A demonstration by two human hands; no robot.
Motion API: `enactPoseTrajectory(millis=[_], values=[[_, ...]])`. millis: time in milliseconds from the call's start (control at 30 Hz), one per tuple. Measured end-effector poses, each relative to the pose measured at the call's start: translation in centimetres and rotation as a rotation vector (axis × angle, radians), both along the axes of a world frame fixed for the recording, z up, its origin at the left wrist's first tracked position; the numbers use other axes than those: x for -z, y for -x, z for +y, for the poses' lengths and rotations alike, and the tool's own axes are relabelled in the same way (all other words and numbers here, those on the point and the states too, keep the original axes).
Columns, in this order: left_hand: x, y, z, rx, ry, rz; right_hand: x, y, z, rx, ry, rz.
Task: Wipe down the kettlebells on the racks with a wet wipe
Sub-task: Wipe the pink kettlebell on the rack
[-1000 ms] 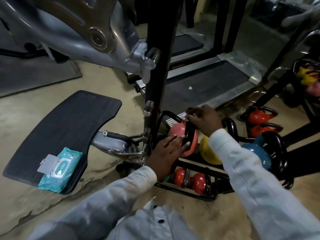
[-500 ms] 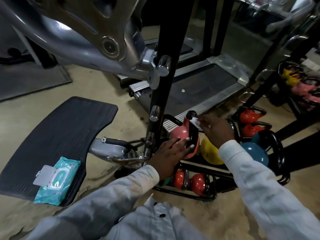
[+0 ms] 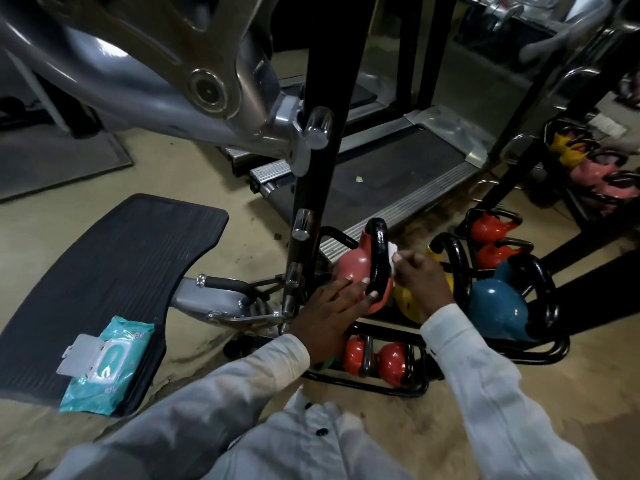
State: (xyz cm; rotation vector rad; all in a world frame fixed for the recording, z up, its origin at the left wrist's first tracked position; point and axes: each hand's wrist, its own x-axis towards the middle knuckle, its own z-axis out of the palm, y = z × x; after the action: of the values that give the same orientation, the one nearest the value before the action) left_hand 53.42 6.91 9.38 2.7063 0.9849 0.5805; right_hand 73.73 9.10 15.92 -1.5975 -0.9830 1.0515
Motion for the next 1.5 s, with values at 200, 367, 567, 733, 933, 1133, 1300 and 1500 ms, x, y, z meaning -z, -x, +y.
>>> enactPoseTrajectory(millis=[200,367,567,733,933,1133,1300,1500], values=[[0.4,-0.4,-0.5,-0.043,0.029,0.019,-4.6,2.2,5.3,-0.291,-0.138,-1.230],[0.4,-0.3,-0.4,-0.018,0.027,0.039,-5.3,4.4,5.8,-0.581,-0.012,-1.667],[0.1,-0.3,-0.5,-0.046,0.030,0.007,-3.0,-0.9,1.3,-0.346,-0.310,-1.038],[-0.1,0.0,-0.5,-0.041,-0.006,0.032,-0.6,-0.1,0.8,-0.100,0.003,-0.147],[-0.2,-0.3,-0.5,-0.027,-0.065,0.028,0.4,0.8,0.4,-0.039,0.249,0.366],[1.4,-0.5,-0.9,-0.011,-0.121,-0.008,-2.7,0.3,-0.7,-0.126,-0.085,-0.473],[2.4,-0.6,-0.6,0.015,-0.131,-0.042,-3.7,3.1,3.9,-0.449,-0.130,-1.435],[1.2,0.4,0.6,-0.069,-0.076,-0.092,-3.2,0.7,0.4,-0.467,-0.308,-1.314]])
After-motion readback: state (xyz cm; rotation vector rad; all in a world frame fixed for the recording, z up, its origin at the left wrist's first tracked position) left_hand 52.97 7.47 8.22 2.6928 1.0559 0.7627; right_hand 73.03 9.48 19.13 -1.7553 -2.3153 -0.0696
